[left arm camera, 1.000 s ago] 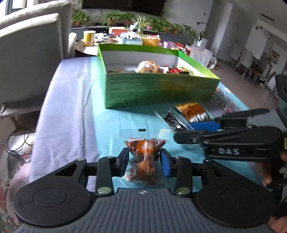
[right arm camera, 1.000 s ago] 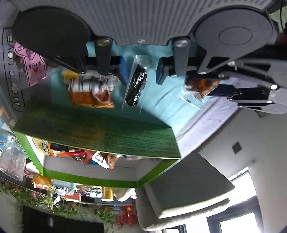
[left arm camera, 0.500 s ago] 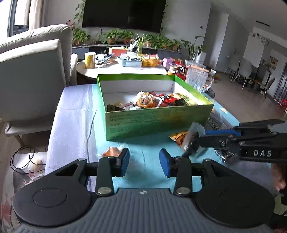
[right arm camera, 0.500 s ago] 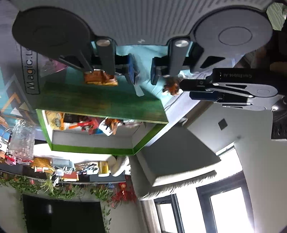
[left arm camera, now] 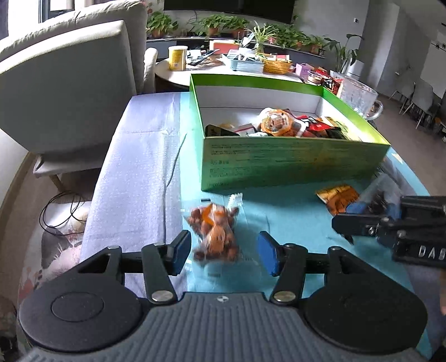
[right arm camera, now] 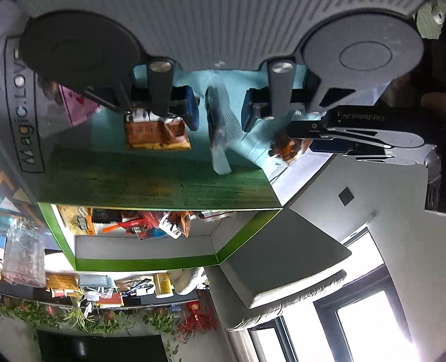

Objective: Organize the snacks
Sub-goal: 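Grasp the clear bag of brown candies with left tool while right tool grasps the clear packet, then carry both packets into the green box and open both tools to release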

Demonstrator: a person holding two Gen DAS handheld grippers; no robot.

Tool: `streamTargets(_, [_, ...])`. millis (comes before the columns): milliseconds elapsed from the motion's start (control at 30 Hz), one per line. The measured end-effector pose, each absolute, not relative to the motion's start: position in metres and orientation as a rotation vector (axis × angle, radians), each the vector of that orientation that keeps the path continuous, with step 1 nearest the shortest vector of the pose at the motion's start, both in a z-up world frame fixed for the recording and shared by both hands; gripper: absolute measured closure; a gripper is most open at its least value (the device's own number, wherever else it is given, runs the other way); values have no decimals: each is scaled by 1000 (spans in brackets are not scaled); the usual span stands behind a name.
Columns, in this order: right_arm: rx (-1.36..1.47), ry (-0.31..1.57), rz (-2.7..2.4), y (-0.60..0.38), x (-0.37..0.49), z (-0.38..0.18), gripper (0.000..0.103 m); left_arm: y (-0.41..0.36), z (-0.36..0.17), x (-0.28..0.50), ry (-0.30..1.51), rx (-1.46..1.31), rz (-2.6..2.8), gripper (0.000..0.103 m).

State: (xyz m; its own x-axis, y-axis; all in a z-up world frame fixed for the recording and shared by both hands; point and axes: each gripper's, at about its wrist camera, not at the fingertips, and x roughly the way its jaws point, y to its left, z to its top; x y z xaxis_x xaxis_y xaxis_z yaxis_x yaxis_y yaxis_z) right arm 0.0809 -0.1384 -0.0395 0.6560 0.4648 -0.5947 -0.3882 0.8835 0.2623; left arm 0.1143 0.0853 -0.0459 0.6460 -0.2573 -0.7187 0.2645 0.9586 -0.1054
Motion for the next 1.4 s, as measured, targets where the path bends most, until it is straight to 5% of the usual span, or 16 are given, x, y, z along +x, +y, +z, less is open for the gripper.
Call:
streamTargets(100, [98,704,480,-135,82,-41,83,85,-51,126,827,-23,-310,56])
streamTargets(167, [92,691,483,-137,79,-39,87,86,-55,127,826,-43,-311,74])
streamTargets(367, [109,570,487,-154,70,-5,87,85,-25,112,722,-66,-376,88])
streamTargets(667, [141,427,416,-180,97,40,87,72,29,102,572,32,-437,86])
streamTargets(800, [154,419,412,-186,98,38,87,66,2,98,713,132,-467,46])
streamTargets(1000, [174,455,428,-185,102,26,87,53,-55,103,904,263,-364,44])
streamTargets(1067, [176,454,433,-183,102,27,87,59,-60,107,905,181,-383,52])
streamTargets(1100, [175,450,434,-184,101,28,87,60,-59,110,900,150,-392,62])
streamTargets(1167, [176,443,434,-185,99,30,87,61,-56,111,900,122,-408,66])
streamTargets(1400, [192,422,420,-190,108,35,87,49,-11,105,755,144,-451,66])
